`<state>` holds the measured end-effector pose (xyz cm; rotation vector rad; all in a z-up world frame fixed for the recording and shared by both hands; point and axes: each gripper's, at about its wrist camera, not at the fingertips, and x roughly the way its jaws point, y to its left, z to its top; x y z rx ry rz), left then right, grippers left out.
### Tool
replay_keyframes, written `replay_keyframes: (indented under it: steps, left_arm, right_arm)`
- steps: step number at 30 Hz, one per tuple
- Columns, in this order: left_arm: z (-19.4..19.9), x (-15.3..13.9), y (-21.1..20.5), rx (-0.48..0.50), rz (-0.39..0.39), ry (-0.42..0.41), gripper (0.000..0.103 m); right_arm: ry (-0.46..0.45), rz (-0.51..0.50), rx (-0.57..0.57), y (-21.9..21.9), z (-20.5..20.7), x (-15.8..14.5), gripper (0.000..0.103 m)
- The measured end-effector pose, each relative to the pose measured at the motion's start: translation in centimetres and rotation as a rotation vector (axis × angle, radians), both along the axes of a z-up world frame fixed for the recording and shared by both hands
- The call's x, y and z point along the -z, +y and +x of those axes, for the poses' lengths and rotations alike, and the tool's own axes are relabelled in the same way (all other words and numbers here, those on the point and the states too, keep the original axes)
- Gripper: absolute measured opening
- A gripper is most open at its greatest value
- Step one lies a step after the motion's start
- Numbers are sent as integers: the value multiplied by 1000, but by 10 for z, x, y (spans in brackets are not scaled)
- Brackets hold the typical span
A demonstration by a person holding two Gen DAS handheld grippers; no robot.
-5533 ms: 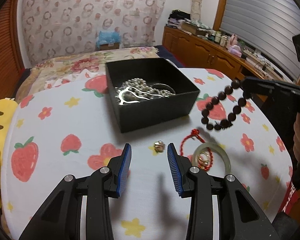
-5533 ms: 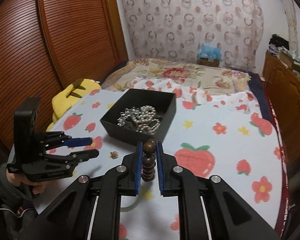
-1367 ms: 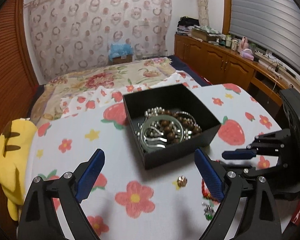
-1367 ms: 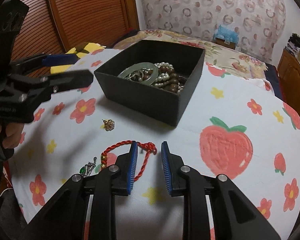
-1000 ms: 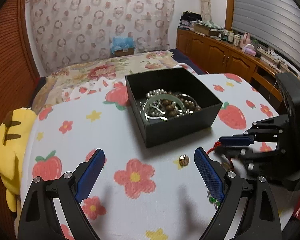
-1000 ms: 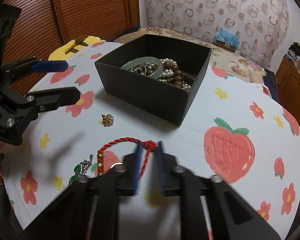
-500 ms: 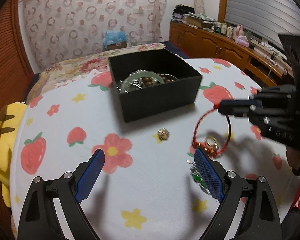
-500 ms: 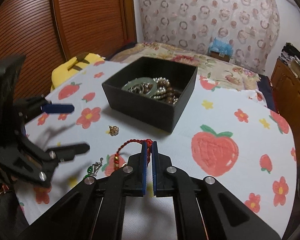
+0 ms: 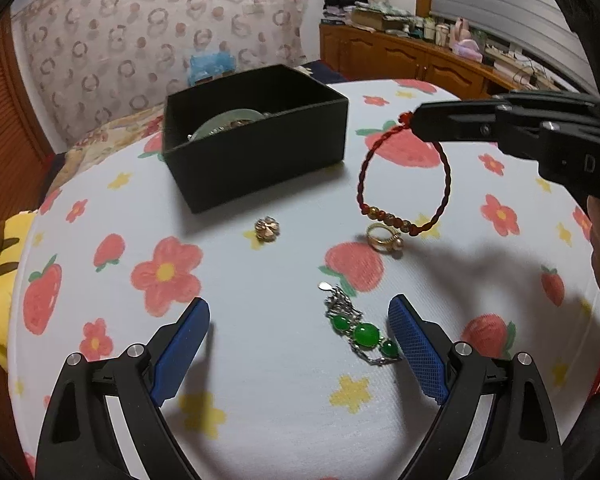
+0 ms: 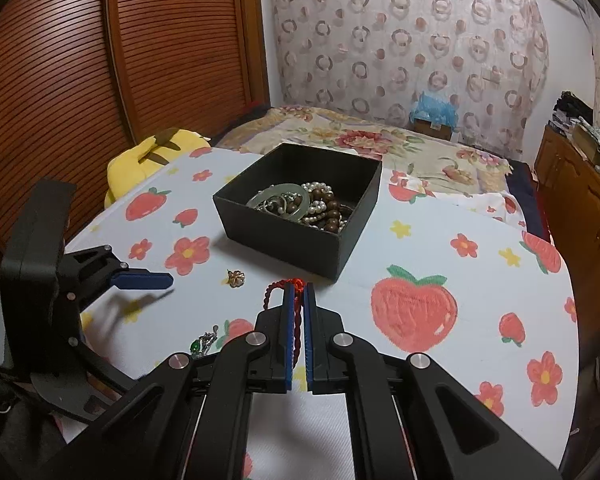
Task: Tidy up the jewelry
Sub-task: 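Grasp the red string bracelet with the right tool and lift it, then grasp the green pendant with the left tool while the right tool holds the red bracelet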
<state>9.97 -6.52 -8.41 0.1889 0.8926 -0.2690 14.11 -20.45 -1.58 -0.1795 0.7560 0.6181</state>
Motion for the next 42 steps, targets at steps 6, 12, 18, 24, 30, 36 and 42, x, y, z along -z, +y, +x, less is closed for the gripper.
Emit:
replay_keyframes:
  steps: [6,12,18,24,30,36,42]
  left_arm:
    - [-6,0,1,14,-1,15,78]
    - [-18,-2,9,16,-29,29,48]
    - [-13,-3,17,-6,-46,26,26]
    - [-7,-5,20,13,-81,28,14]
    - [-4,-15,25,9,-113,0,13]
    - [3,-37,29,5,-133,-50,13]
    - [16,-55,34,-8,-146,-93,13]
  right_arm:
    - [8,0,2,1,-3,4,5]
    - [12,3,-1,1,-3,6,5]
    - [19,2,-9,6,-1,11,5]
    - [21,1,-4,6,-1,11,5]
    - [21,0,-2,5,0,12,5]
    - [-10,9,-18,6,6,-4,5]
    - [-56,24,-35,13,15,-27,5]
